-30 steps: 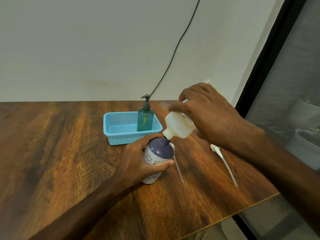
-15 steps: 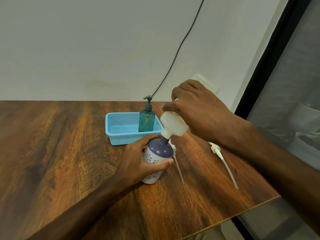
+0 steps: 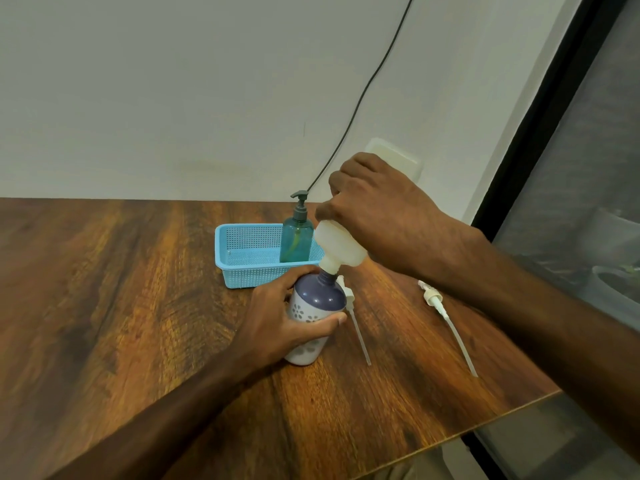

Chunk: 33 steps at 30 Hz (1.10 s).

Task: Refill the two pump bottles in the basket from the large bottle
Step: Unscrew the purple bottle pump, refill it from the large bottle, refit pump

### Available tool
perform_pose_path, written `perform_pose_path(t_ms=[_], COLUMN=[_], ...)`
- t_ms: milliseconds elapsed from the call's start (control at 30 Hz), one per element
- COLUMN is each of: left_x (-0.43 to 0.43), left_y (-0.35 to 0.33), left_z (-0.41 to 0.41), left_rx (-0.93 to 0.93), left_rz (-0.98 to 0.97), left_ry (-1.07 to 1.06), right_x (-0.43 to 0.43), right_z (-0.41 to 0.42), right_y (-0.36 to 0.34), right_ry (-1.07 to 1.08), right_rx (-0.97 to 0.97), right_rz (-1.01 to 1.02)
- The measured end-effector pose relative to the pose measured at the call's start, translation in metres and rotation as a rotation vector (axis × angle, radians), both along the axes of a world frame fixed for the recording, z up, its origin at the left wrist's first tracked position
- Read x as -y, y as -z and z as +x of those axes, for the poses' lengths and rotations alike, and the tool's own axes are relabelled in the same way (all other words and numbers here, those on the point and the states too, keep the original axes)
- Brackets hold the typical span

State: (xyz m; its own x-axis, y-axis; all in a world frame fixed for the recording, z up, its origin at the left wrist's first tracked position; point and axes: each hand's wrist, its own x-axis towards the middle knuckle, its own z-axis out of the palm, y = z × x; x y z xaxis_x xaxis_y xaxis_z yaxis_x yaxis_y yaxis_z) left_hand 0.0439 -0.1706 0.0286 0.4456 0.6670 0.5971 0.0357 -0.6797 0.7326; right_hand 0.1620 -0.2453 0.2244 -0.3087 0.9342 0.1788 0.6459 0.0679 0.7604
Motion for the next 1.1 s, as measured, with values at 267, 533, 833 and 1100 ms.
perform_pose_path(t_ms=[267,533,833,1100], left_x=[0.001,-0.002,-0.001,-0.001], left_y=[-0.001,0.001,-0.001,-0.002], left_z=[-0.001,-0.001,-0.002,-0.003], left_rx=[-0.006,-0.036,-0.036,-0.038], left_rz=[-0.004,-0.03,-0.03,-0.033], left_ry=[-0.007,-0.018,-0.02,-0.019], right_x=[-0.006,-0.008,-0.009,-0.012], right_z=[-0.008,-0.015,-0.023,-0.026], right_y=[0.001,0.0,0.0,0.002], right_ry=[0.037,0.036,0.038,0.037], right_rx=[0.055,0.091,0.156,0.191], right_rz=[0.007,0.021,0.022,0.037])
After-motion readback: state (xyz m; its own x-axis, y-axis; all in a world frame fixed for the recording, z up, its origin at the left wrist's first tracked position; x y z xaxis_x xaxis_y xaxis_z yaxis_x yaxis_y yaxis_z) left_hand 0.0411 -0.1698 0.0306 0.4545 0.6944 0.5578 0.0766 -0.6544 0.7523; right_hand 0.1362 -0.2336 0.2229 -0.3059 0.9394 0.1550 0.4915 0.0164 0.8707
